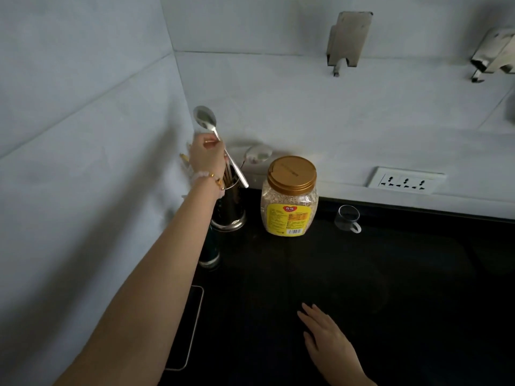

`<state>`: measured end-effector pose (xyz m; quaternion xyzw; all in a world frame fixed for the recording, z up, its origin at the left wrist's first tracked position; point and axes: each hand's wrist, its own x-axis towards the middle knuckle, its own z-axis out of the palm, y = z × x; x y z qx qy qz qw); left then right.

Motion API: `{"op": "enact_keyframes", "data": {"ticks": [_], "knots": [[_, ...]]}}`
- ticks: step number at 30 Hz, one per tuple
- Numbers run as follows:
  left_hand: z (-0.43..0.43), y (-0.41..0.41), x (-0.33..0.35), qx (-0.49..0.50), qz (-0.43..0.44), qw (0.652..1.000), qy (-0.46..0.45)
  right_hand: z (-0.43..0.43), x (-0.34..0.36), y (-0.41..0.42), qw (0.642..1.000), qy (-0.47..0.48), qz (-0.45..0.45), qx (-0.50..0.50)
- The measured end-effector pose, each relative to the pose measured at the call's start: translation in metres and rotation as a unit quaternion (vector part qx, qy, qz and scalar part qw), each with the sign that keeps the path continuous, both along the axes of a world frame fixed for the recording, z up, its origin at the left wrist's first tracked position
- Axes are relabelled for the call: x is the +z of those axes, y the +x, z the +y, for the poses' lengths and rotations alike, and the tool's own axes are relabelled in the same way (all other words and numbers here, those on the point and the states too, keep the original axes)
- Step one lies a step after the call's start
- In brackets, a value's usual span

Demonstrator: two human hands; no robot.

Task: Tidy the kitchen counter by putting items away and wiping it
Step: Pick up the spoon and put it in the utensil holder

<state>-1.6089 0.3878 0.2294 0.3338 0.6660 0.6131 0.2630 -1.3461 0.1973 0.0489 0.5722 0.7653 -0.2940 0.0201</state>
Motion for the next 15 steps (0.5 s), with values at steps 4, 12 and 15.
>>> {"op": "enact_keyframes", "data": {"ticks": [4,12,15], "knots": [[0.022,-0.001,-0.012,0.036,0.098,0.994,-0.024,-0.001,-0.001,0.003,1.0,-0.002,0.015,0.001],[0.036,-0.016,-0.039,0.046,0.211,0.969,-0.122,-0.002,-0.002,0.001,1.0,-0.001,0.021,-0.008],[0.033,-0.013,-0.047,0.033,0.222,0.96,-0.168,-0.001,-0.003,0.001,1.0,-0.004,0.019,-0.002]]}}
